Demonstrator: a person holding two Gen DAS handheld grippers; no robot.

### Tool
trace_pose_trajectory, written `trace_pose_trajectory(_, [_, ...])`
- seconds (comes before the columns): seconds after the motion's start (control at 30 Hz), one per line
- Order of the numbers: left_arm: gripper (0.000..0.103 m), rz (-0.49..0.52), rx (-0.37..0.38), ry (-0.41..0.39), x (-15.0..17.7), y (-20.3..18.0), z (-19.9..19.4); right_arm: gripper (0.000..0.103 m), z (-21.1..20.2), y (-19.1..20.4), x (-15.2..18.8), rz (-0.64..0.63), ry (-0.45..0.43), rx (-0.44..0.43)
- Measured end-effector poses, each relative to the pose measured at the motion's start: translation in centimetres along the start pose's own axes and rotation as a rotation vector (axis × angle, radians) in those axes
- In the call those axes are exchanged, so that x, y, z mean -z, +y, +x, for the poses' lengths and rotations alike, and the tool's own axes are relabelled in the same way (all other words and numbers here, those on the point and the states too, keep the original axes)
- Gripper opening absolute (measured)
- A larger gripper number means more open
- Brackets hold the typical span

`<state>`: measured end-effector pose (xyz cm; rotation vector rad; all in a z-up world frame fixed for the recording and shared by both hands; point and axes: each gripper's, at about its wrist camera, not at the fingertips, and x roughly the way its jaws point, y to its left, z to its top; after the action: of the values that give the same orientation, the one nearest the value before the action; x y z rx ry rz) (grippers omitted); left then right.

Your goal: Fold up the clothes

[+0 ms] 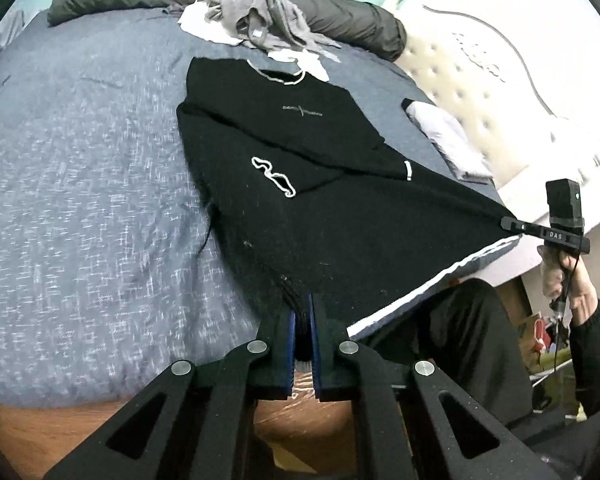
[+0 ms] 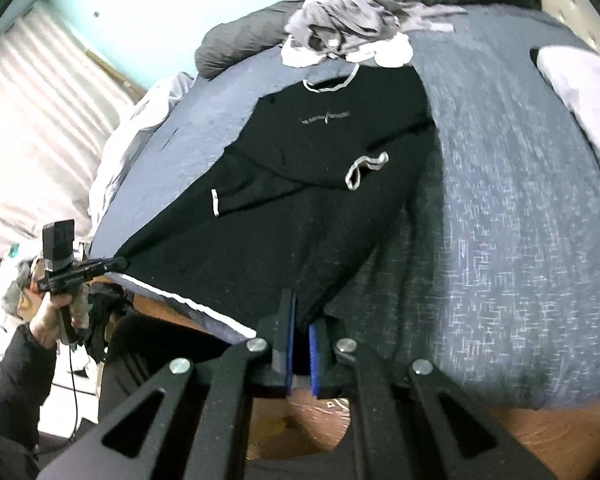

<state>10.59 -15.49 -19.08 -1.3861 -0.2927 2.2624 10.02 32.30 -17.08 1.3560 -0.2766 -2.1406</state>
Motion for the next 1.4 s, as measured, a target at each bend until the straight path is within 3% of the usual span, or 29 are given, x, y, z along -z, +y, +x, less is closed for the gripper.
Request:
trace_pose_trajectory(0.4, [0.006,0.092,0.024,-0.012,2.8,-3.5,-5.2,0.005,-4.8,3.4,3.0,-0.11,-0.028,-0.036])
trace_pose_trajectory(0.7, [0.006,0.077,0.014,-0.025,0.5,-2.6,-4.7,0.005,-4.7,2.8,1.7,-0.09,-0.031,-0.041])
trace_pose_trajectory(0.97, [0.006,0.056,-0.001,-0.058,-5.6,-0.6,-3.1,0.005,-3.5,1.2,-3.3,-0.039,-0.043,-0.047])
trace_pose_trajectory(1.4, [0.006,-0.038,-0.011,-0.051,-19.6,5.8,4.9,0.005,3.7,-5.2,-16.9,0.074,-0.016,-0.004])
